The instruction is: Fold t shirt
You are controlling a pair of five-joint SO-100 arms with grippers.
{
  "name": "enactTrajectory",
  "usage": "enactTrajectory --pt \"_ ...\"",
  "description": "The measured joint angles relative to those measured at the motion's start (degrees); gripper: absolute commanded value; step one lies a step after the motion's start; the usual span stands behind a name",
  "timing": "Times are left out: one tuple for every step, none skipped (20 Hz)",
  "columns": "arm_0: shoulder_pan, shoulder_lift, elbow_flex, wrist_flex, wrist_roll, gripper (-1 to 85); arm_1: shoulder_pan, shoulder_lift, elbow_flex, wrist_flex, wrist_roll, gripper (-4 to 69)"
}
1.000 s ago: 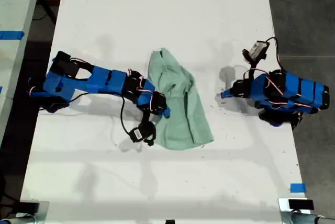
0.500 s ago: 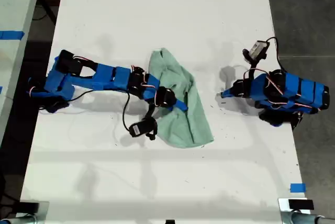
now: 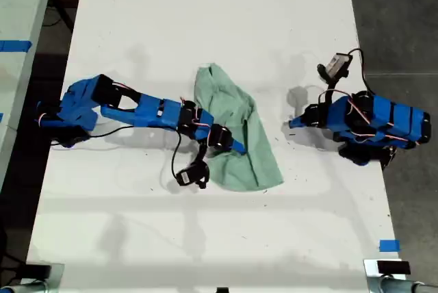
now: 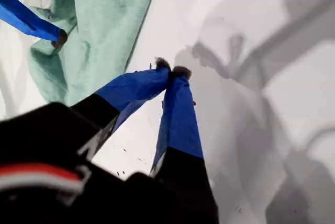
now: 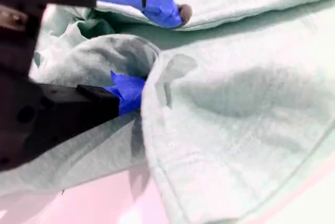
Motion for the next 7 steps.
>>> enactTrajectory --pt "0.3 0.8 0.0 2.5 -0.3 27.7 0.0 0.0 0.0 0.0 0.0 1.5" --pt "0.4 2.3 0.1 6.2 -2.0 27.7 0.0 0.0 0.0 0.0 0.0 1.5" --pt "0.6 3.8 0.1 10.8 -5.0 27.7 0.0 0.0 0.0 0.0 0.0 1.5" --pt "0.7 5.4 0.1 17.1 -8.6 27.7 0.0 0.0 0.0 0.0 0.0 1.5" --pt "0.7 6.7 0.1 23.6 -12.3 27.7 0.2 0.0 0.0 0.0 0.0 1.5" --pt "1.0 8.3 0.2 30.0 -15.8 27.7 0.2 0.0 0.0 0.0 0.0 1.5" --pt "1.5 10.1 0.3 35.3 -18.4 27.7 0.2 0.0 0.0 0.0 0.0 1.5"
